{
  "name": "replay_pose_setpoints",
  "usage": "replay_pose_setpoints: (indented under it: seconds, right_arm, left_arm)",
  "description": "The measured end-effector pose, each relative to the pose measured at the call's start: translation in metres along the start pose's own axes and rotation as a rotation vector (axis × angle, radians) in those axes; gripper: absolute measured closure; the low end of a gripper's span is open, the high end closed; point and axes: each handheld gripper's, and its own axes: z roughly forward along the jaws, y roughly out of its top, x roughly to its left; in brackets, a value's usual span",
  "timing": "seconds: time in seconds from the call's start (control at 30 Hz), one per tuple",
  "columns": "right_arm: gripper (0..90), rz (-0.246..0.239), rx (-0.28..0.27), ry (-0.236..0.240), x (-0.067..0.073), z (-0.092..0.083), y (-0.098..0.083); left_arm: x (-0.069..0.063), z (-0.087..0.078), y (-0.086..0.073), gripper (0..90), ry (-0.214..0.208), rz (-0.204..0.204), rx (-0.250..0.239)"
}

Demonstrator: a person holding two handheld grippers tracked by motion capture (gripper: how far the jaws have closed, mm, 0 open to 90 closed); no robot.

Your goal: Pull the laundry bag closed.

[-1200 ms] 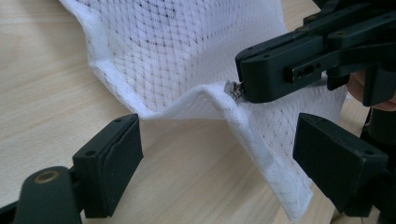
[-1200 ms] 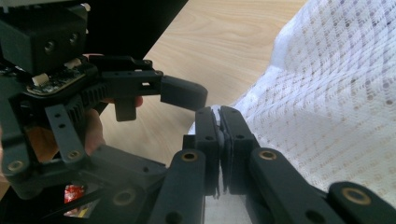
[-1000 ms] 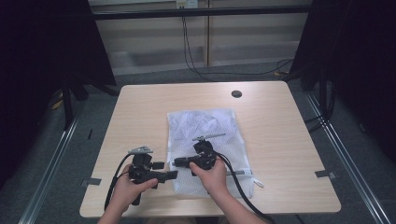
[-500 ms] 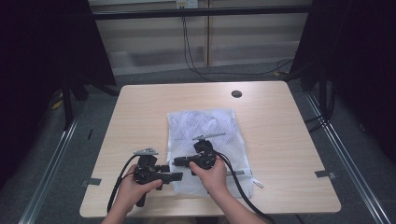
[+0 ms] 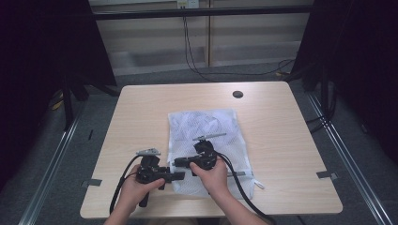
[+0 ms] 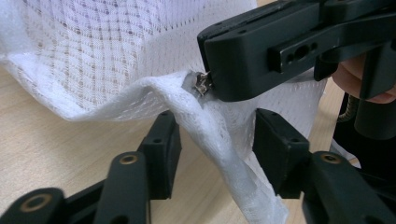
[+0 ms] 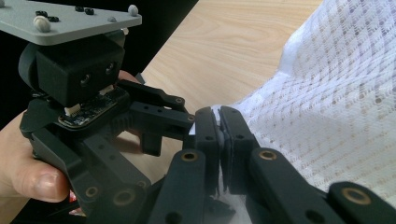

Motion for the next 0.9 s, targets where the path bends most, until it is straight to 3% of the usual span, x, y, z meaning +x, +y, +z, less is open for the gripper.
replay_pose_setpoints:
  seconds: [0.23, 0.4, 0.57, 0.67, 0.9]
  right_arm:
    - [87.1, 0.002, -0.003, 0.005, -0.0002, -0.0009, -0.0001]
    - [87.1, 0.007, -0.008, 0.006, -0.0002, -0.0030, 0.0007]
    - [87.1, 0.008, -0.006, 0.005, -0.0005, -0.0045, 0.0005]
    - [87.1, 0.011, -0.005, 0.008, -0.0003, -0.0045, 0.0004]
    - [87.1, 0.008, -0.008, 0.011, -0.0005, -0.0041, -0.0004]
  left_arm:
    - [0.0006, 0.0023, 0.0012, 64.8, -0.041, -0.025, -0.001]
    - [0.0021, 0.0035, 0.0016, 68.6, -0.060, -0.039, -0.007]
    - [0.0025, 0.0053, 0.0017, 74.2, -0.089, -0.081, -0.002]
    - [0.0039, 0.0051, 0.0020, 76.1, -0.089, -0.077, 0.003]
    - [0.0028, 0.0055, 0.0026, 86.1, -0.106, -0.111, 0.004]
